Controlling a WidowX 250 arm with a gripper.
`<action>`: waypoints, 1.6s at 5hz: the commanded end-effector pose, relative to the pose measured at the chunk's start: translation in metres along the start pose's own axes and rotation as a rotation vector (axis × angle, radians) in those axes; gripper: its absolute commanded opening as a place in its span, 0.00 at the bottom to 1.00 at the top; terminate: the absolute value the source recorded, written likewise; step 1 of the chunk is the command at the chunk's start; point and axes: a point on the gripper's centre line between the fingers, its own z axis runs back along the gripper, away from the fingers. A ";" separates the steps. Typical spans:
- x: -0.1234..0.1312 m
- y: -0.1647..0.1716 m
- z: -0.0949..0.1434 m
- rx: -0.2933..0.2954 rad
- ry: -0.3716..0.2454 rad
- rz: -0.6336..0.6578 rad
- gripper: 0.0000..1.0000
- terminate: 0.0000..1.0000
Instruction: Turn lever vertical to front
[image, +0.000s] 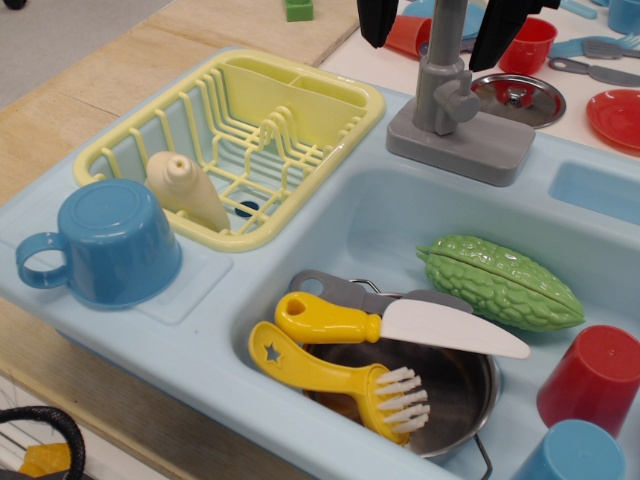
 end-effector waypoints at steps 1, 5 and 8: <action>0.000 0.000 0.000 0.000 0.000 0.000 1.00 0.00; 0.018 -0.014 -0.013 -0.028 -0.002 -0.055 1.00 0.00; 0.022 -0.016 -0.023 -0.047 0.003 -0.024 0.00 0.00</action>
